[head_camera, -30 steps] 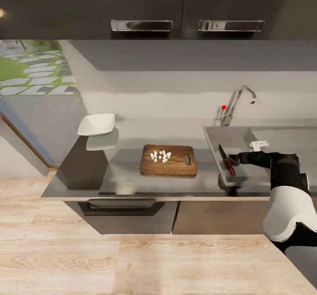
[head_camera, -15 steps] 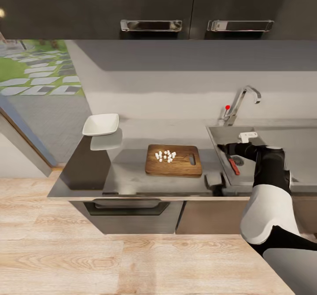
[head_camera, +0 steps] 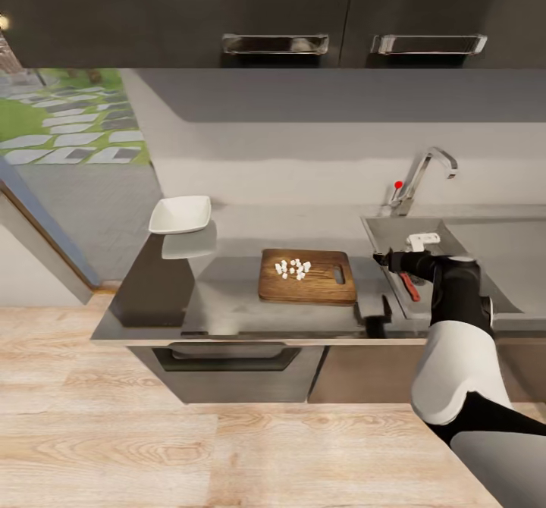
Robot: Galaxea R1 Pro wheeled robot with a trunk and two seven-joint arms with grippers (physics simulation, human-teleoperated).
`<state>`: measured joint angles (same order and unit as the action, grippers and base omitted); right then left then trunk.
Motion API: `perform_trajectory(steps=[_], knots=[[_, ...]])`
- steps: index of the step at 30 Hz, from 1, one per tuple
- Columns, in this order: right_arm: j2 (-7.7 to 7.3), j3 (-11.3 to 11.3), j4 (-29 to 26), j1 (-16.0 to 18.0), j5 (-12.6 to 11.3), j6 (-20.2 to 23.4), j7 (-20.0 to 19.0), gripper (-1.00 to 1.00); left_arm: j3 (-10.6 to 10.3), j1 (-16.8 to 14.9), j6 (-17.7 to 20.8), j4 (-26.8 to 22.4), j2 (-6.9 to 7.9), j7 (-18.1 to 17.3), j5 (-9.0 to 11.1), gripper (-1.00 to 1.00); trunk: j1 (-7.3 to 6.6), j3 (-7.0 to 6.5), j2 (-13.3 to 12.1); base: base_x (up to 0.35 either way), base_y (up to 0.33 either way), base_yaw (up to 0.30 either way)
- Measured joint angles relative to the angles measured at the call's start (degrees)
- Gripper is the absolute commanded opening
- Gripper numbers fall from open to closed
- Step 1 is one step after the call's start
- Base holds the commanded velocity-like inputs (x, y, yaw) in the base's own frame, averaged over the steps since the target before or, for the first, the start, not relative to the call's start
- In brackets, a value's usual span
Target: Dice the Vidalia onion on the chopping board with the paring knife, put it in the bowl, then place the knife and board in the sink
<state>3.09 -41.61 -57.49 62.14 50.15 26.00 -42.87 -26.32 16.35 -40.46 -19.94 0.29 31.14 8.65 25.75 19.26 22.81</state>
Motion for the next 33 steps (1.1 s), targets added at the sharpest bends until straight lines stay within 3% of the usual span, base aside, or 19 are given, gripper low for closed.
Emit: perform_trajectory(steps=[9, 18, 25, 33], knots=[[-0.01, 0.03, 3.39, -0.29, -0.04, 0.00, 2.88, 1.00, -0.02, 0.00, 0.01, 0.10, 0.01, 0.01, 0.00, 1.00, 0.00, 0.00, 0.00, 0.000, 0.205, 0.000], [-0.24, -0.01, 3.98, -0.34, -0.06, 0.02, 4.06, 1.00, -0.01, 0.00, 0.01, 0.18, 0.01, -0.01, 0.00, 1.00, 0.00, 0.00, 0.00, 0.000, 0.018, 0.000], [-0.30, 0.04, 5.35, -0.33, -0.14, 0.04, 7.33, 1.00, 0.00, 0.00, 0.12, 0.18, 0.01, -0.03, 0.00, 1.00, -0.01, 0.29, 0.00, 0.032, 0.059, 0.000], [-0.28, 0.04, 5.82, -0.32, -0.18, 0.05, 7.65, 1.00, -0.01, 0.00, 0.19, 0.18, 0.01, -0.10, 0.00, 1.00, 0.00, 0.91, 0.00, 0.046, 0.069, 0.000]])
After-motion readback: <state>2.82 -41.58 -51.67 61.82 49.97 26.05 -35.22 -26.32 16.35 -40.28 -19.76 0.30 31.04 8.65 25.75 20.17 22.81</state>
